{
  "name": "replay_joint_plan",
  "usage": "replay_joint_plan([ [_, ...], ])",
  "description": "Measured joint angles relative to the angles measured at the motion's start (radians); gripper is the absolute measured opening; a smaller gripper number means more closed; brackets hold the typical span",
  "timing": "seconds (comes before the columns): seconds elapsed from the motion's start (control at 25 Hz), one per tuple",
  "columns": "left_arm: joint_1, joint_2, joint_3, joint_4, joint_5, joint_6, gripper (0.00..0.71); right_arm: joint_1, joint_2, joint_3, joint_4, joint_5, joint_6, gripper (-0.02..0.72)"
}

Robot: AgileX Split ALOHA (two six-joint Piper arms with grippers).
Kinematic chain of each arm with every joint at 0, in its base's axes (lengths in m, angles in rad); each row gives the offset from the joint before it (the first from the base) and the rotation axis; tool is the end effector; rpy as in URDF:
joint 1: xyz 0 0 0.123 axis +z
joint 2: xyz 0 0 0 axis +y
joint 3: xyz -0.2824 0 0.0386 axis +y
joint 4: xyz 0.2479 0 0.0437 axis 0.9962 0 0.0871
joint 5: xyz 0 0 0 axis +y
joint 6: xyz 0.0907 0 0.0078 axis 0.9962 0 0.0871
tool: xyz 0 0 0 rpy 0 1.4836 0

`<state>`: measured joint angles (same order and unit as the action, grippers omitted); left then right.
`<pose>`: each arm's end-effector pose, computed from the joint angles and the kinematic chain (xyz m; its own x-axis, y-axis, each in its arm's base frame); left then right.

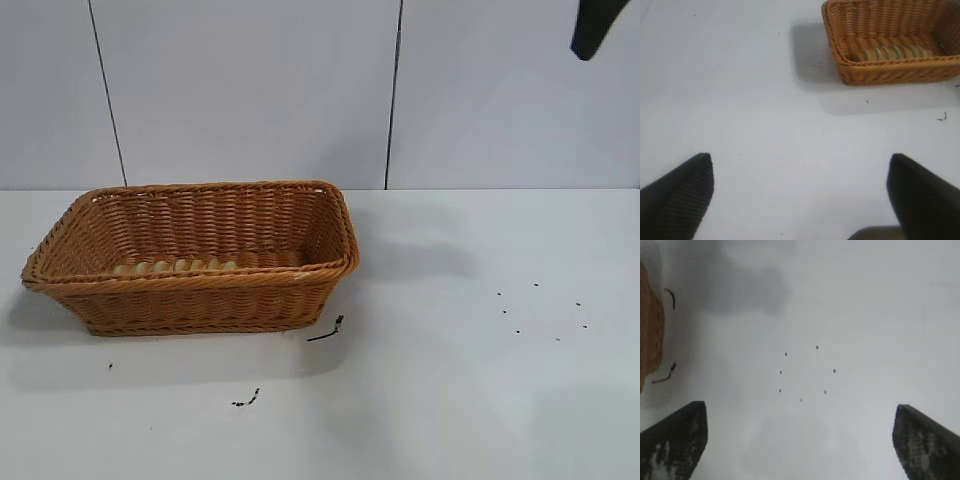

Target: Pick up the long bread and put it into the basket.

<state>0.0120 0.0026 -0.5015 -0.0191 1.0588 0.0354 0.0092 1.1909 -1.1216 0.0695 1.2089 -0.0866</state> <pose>-0.0045 -0.0016 0.2778 -0.4550 0.0206 -0.8903 0.0147 0.9998 0.0156 0.2150 0.0079 0.3416 -0.9246 -0.0703 -0.3745 -0.0907 0.9952 0.0372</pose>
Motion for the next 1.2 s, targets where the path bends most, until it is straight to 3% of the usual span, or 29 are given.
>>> replay_joint_plan([
  [0.2, 0.000, 0.000, 0.000, 0.000, 0.000, 0.000, 0.693, 0.000, -0.327, 0.274, 0.000, -0.013, 0.000, 0.690],
  [0.52, 0.000, 0.000, 0.000, 0.000, 0.000, 0.000, 0.693, 0.000, -0.824, 0.581, -0.003, -0.147, 0.000, 0.690],
  [0.88, 0.000, 0.000, 0.000, 0.000, 0.000, 0.000, 0.693, 0.000, -1.172, 0.614, 0.004, -0.187, 0.000, 0.690],
  [1.2, 0.000, 0.000, 0.000, 0.000, 0.000, 0.000, 0.693, 0.000, -1.197, 0.614, 0.004, -0.187, 0.002, 0.690],
])
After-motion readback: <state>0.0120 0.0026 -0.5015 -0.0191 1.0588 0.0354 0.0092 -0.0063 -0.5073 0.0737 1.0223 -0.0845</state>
